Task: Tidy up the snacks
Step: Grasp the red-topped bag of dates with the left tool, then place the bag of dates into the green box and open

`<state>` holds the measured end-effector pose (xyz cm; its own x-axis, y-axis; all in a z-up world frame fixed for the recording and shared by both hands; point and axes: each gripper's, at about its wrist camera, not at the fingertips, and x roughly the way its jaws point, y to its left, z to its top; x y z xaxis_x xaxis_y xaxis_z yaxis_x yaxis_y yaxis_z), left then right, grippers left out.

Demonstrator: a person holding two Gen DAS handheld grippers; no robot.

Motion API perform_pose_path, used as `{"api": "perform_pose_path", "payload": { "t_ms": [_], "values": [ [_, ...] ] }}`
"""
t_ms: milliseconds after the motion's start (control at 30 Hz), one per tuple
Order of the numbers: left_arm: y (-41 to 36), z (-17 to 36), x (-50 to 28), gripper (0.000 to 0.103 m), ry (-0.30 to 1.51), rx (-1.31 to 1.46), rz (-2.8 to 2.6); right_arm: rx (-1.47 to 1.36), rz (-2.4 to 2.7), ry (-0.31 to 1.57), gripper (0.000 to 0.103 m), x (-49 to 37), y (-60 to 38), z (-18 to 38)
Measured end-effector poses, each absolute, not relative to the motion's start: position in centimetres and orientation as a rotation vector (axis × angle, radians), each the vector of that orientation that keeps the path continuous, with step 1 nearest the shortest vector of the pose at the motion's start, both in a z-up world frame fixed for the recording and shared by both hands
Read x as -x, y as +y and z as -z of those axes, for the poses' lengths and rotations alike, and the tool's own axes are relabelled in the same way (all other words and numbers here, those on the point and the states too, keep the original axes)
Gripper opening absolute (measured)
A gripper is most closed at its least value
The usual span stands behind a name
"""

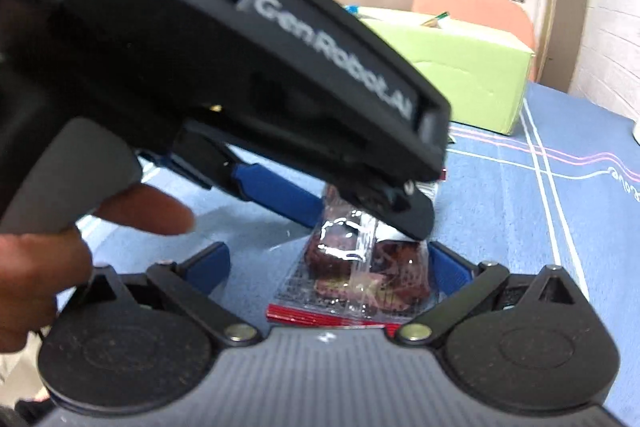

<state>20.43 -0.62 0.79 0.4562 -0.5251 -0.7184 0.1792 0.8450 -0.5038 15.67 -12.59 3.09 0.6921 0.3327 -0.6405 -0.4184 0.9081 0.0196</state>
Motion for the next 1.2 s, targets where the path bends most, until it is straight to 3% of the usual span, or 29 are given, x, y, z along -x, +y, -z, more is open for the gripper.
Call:
{"api": "perform_pose_path", "payload": {
  "t_ms": [200, 533, 600, 667, 700, 733, 767, 933, 1200],
  "values": [
    [-0.2, -0.8, -20.3, 0.061, 1.008, 0.404, 0.481, 0.130, -0.406, 0.700, 0.102, -14.7, -12.2, -2.9],
    [0.5, -0.8, -20.8, 0.060, 0.997, 0.420, 0.526, 0.102, -0.368, 0.692, 0.102, -15.2, -12.1, -3.6],
    [0.1, -0.4, -20.7, 0.060, 1.010, 0.421, 0.546, 0.098, -0.381, 0.708, 0.097, -15.2, -12.2, -3.0],
    [-0.1, -0.4, -20.4, 0.058, 0.995, 0.393, 0.548, 0.126, -0.371, 0.683, 0.089, -14.9, -12.1, -2.8],
    [-0.2, -0.4, -20.3, 0.048, 0.991, 0.384, 0.548, 0.118, -0.373, 0.676, 0.077, -14.5, -12.4, -2.8],
    [-0.3, -0.4, -20.2, 0.029, 0.991, 0.370, 0.534, 0.118, -0.348, 0.676, 0.073, -13.6, -12.8, -2.7],
    [-0.3, -0.5, -20.1, 0.024, 0.987, 0.353, 0.508, 0.117, -0.343, 0.675, 0.066, -13.5, -13.0, -3.0],
    [0.4, -2.2, -21.1, 0.021, 0.958, 0.433, 0.543, 0.123, -0.333, 0.603, 0.065, -13.6, -13.6, -5.4],
    [0.2, -10.6, -28.4, 0.024, 0.738, 0.406, 0.539, 0.236, -0.342, 0.413, 0.066, -22.5, -13.4, -12.2]
  ]
}}
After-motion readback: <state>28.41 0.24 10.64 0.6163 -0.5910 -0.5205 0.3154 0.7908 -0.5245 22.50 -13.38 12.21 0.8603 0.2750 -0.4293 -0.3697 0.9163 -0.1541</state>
